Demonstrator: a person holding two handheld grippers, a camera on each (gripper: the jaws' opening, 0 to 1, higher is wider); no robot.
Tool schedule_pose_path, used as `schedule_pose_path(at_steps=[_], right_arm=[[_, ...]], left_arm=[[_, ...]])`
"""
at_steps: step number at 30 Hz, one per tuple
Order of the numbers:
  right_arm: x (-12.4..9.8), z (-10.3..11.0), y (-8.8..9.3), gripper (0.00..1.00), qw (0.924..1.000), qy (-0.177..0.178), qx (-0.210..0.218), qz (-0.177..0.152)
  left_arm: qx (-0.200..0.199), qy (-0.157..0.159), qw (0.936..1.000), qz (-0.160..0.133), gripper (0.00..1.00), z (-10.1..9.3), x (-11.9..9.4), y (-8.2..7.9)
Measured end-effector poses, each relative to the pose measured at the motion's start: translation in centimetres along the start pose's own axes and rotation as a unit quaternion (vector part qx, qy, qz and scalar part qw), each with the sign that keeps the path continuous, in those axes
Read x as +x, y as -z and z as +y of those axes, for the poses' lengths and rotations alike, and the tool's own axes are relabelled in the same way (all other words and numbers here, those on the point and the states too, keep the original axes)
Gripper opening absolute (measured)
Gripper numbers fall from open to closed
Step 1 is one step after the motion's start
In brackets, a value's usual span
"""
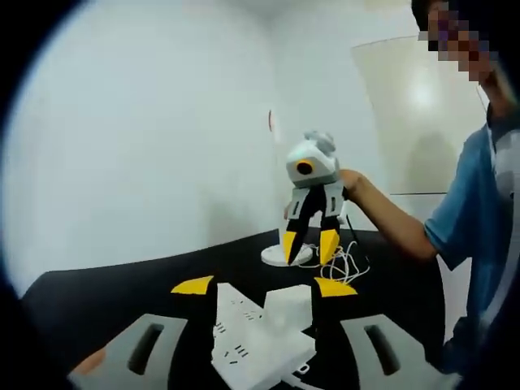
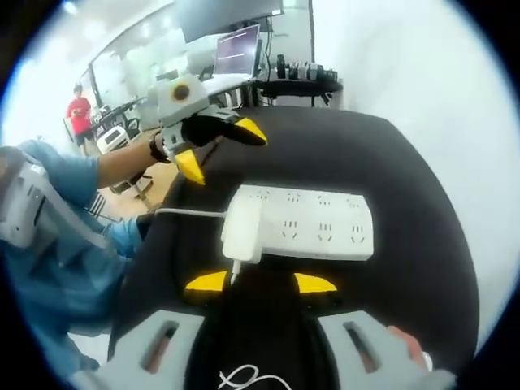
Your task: Insert the desk lamp plug into the socket, turn on the power strip switch, turn on the lamp switch, then turn off the lamp switch, turn off the power strip switch, and remove the plug from the socket.
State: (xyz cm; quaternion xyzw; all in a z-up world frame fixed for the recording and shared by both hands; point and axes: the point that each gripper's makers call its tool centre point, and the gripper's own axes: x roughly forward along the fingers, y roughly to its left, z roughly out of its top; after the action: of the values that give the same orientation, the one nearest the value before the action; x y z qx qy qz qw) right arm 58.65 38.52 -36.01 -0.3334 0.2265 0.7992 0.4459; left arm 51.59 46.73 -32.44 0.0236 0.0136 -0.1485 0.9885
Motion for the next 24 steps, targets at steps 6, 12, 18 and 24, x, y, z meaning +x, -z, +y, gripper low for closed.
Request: schedule_pose_path(at_steps=[6, 12, 18, 24], right_arm=[[-0.3, -0.1, -0.3, 0.38, 0.9999, 0.009, -0.013, -0.003], [-0.5, -0.1, -0.4, 0.45, 0.9996, 0.017, -0.024, 0.001], [-1.1, -0.3, -0.7, 0.54, 0.9989, 0.036, -0.03, -0.004], [-1.3, -0.3, -0.8, 0.68, 0.9976, 0.058, -0.038, -0.006]], left_arm=[[0.002, -0.001, 1.0, 0.006, 0.58, 0.3, -0.8, 0.1], [0.005, -0.003, 0.9999, 0.009, 0.67, 0.6, -1.3, 0.0], [0.008, -0.004, 0.9999, 0.014, 0.74, 0.6, -2.1, 0.4], [-0.003, -0.004, 1.0, 0.004, 0.85, 0.8, -2.7, 0.7]])
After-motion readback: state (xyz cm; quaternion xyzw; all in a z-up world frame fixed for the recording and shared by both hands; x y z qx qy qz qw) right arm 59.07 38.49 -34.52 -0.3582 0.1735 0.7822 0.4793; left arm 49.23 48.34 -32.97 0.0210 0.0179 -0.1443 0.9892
